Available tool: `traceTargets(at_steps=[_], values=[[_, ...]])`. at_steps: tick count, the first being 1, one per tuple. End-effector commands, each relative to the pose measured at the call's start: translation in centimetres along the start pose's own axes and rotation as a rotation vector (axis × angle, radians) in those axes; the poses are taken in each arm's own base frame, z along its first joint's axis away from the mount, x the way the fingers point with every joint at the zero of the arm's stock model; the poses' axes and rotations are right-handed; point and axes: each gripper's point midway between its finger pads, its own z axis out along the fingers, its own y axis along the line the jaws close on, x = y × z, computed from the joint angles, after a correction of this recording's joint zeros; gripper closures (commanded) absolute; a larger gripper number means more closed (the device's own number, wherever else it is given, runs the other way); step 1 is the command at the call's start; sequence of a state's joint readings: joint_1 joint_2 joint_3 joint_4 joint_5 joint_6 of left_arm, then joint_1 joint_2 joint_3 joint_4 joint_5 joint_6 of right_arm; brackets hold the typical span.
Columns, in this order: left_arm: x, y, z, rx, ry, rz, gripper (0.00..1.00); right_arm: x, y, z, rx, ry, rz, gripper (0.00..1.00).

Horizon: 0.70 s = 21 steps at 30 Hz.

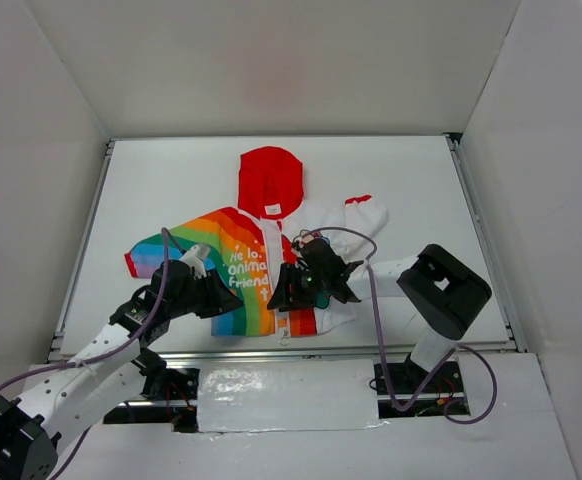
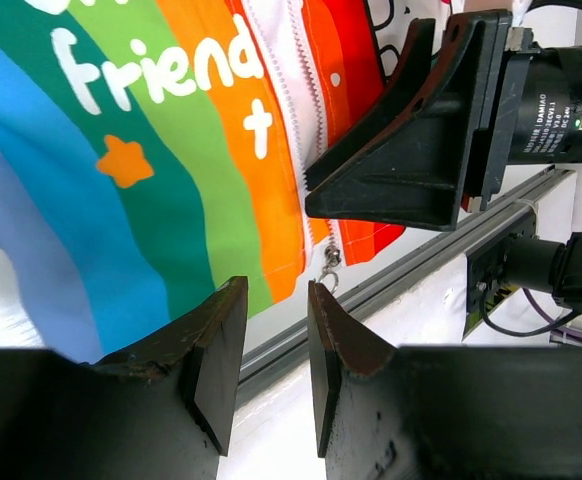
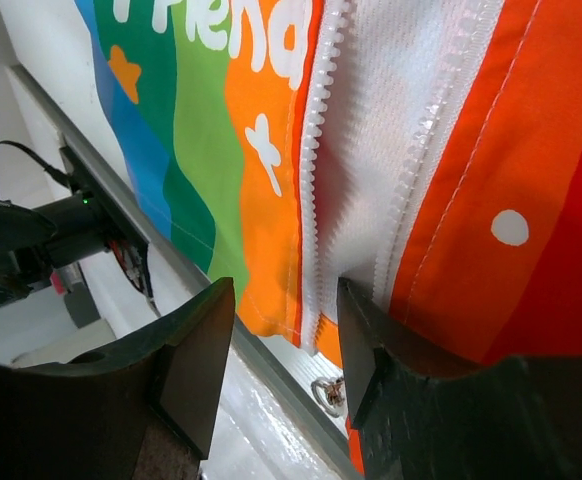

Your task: Zip up the jacket

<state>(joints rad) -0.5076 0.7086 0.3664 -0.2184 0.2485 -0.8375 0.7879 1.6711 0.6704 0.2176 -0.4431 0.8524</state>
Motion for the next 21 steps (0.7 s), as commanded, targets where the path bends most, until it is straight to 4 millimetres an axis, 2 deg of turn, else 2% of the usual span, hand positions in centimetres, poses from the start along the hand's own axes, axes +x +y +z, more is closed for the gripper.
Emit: traceTargets(at_steps=[1,3,8,14,18,21], values=[[-0.8,-1.2,-0.3,0.044,-0.021,0.037,0.57,0.5,0.2,0.6,-0.033,0.017,0.005,0.47],[-0.8,-1.3,-0.4,0.044,-0.023,0.039,0.57,0.6,0.2,0.6,-0.037,0.021,0.009,0.49],[-0.8,-1.3,-0.3,0.048,-0.020,0.040,0.57,0.8,0.1,0.8,-0.044,0.025,0.024,0.62],[-0.8,-1.5,-0.2,0.058,-0.013,0.043,0.57,1.0,1.1,0.7,-0.110,0.029,0.035,0.61],[-0.8,-1.7,-0.2,0.065,-0.012,0.047,0.57,0.9,0.8,1.0,-0.092,0.034,0.035,0.56],[-0.7,-1.6,-0.2,0.063,-0.010,0.045,0.57,1.0,0.9,1.3,-0.106,0.045,0.045,0.56]])
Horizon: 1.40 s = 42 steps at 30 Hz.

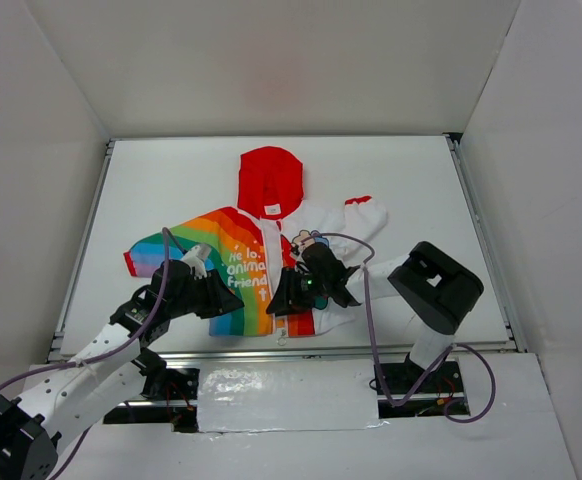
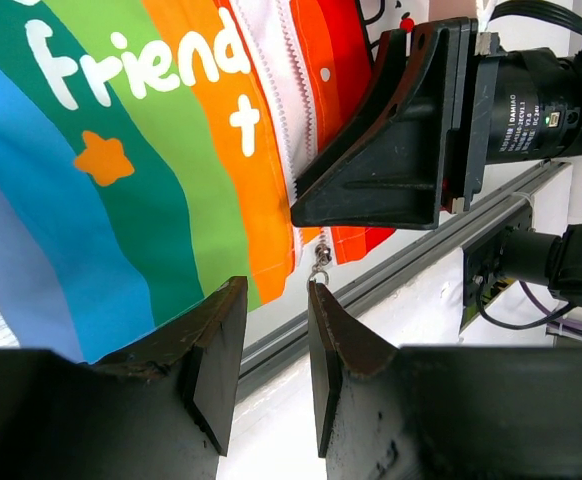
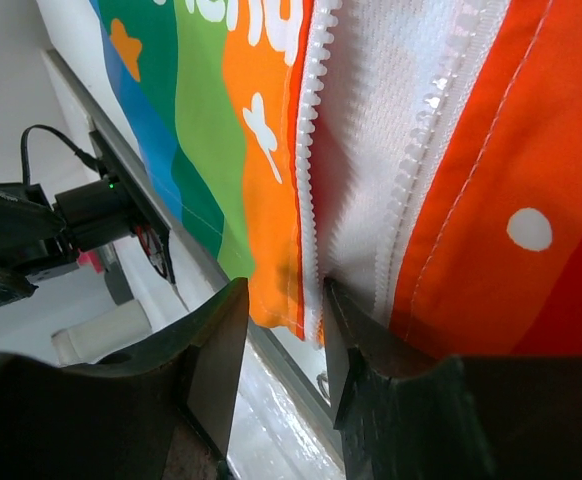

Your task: Zip up the jacket

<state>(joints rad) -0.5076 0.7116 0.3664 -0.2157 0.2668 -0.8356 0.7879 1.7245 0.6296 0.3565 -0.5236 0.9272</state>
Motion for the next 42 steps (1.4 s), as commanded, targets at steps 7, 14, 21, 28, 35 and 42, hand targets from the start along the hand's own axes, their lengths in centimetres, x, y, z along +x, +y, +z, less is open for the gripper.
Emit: traceTargets(at_steps=[7,14,21,28,35,42], values=[[-0.8,-1.3,-0.3,0.052,-0.022,0.044,0.57,0.4,0.1,1.0,-0.045,0.025,0.011,0.62],[-0.7,-1.4,-0.2,0.057,-0.019,0.045,0.56,0.2,0.1,1.1,-0.045,0.018,0.010,0.96],[-0.4,-1.5,-0.3,0.073,-0.005,0.050,0.56,-0.3,1.5,0.5,-0.064,0.007,0.000,1.00],[1.1,-3.3,-0.4,0.214,0.058,0.087,0.55,-0.6,4.5,-1.4,-0.098,0.018,-0.082,1.00],[2.9,-4.4,-0.1,0.345,0.134,0.081,0.59,-0.7,6.0,-2.6,-0.121,0.020,-0.127,1.00],[3.4,-4.3,0.0,0.358,0.152,0.073,0.57,-0.9,7.3,-2.9,-0.166,0.023,-0.136,1.00]])
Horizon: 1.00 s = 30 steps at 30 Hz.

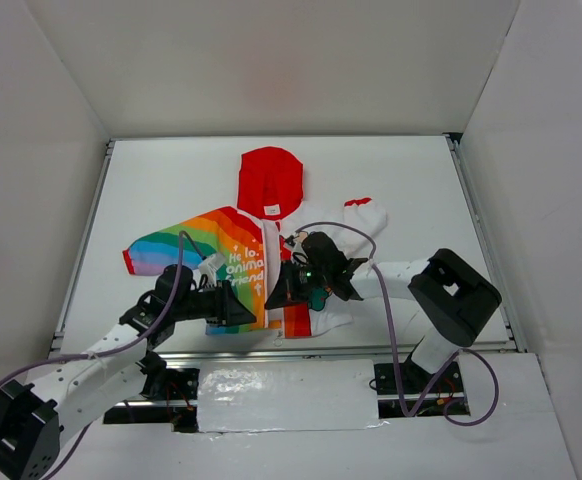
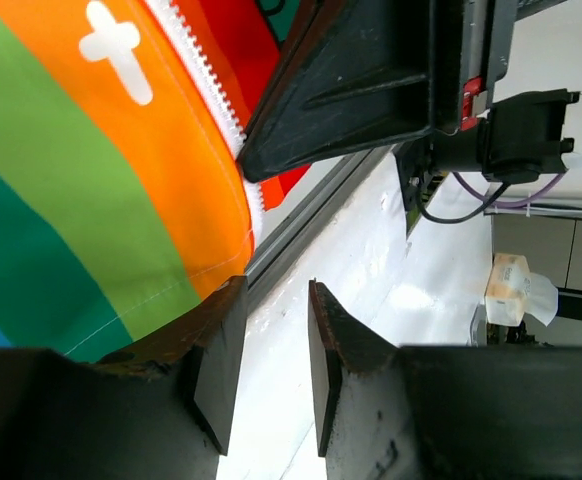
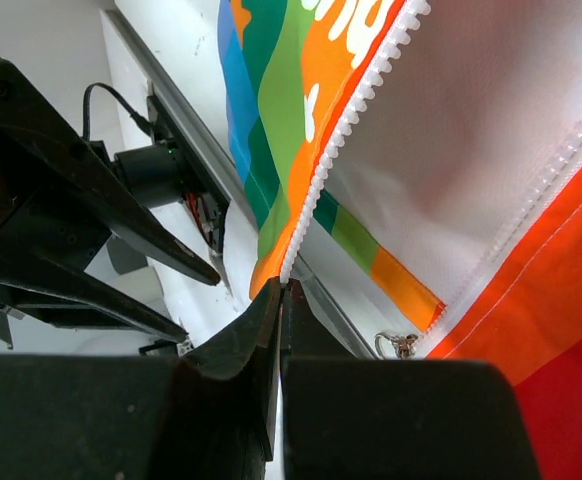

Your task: Zip up the jacket

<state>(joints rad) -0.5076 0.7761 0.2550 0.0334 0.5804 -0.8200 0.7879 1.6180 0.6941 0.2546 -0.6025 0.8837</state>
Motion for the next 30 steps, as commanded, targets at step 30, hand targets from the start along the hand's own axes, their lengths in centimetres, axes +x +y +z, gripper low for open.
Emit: traceTargets(at_steps=[30], values=[[0.7,0.4,1.4,0.055,0.036,0.000,0.46,-1.0,5.7,-0.5,-0.198,0.024,-0.038,1.00]])
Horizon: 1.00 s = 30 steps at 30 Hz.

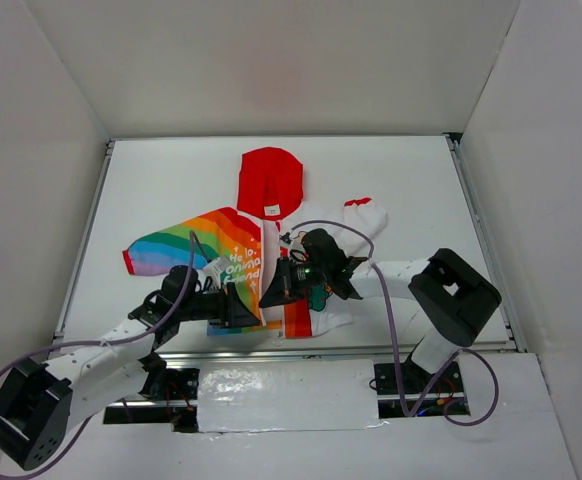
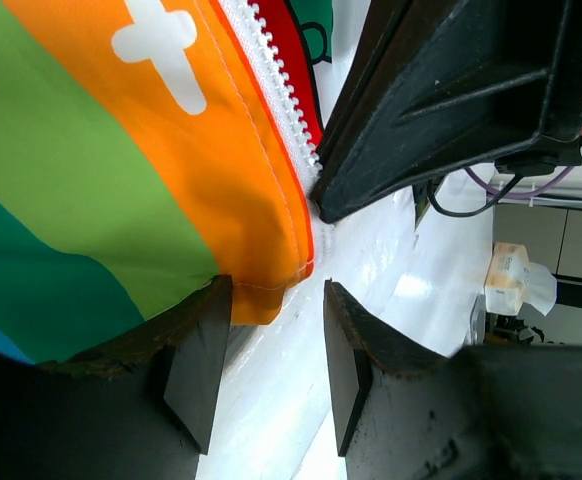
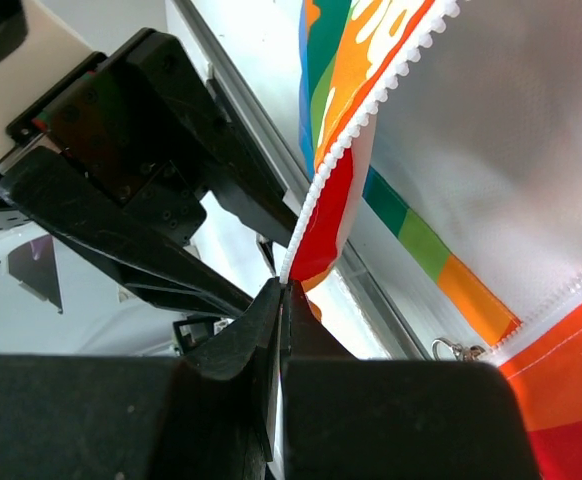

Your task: Zip up the jacket

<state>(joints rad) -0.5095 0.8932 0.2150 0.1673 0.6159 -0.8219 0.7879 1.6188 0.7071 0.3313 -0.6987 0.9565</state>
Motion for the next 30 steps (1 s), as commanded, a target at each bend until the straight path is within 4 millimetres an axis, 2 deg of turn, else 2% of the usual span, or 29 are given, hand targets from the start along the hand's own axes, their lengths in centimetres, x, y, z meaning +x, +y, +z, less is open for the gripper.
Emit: traceTargets(at_steps=[1,14,17,18,20,30], values=[[-0.2,-0.8,0.3,0.052,-0.007,0.020,0.46,-0.9,2.8,0.2,-0.081,-0.010,-0.054,1.00],[-0.6,-1.2,0.6,0.078,-0.020,0.020,0.52,-0.8,1.9,0.5,-0.070,-0.009,-0.032,1.00],[-0.8,-1.3,0.5,0.072,-0.022,0.022,0.39,-0.8,1.4,0.6,-0.047,-0.014,-0.031,1.00],[-0.7,-1.3,0.4,0.068,-0.021,0.024,0.31,-0.8,1.4,0.6,-0.046,-0.014,-0.033,1.00],[-0.8,-1.2,0.3,0.060,-0.029,0.026,0.27,-0.8,1.3,0.6,-0.049,-0.017,-0.029,1.00],[-0.5,-1.1,0.4,0.079,-0.030,0.018,0.48,-0.6,0.7,1.1,-0.055,-0.007,-0.009,1.00]])
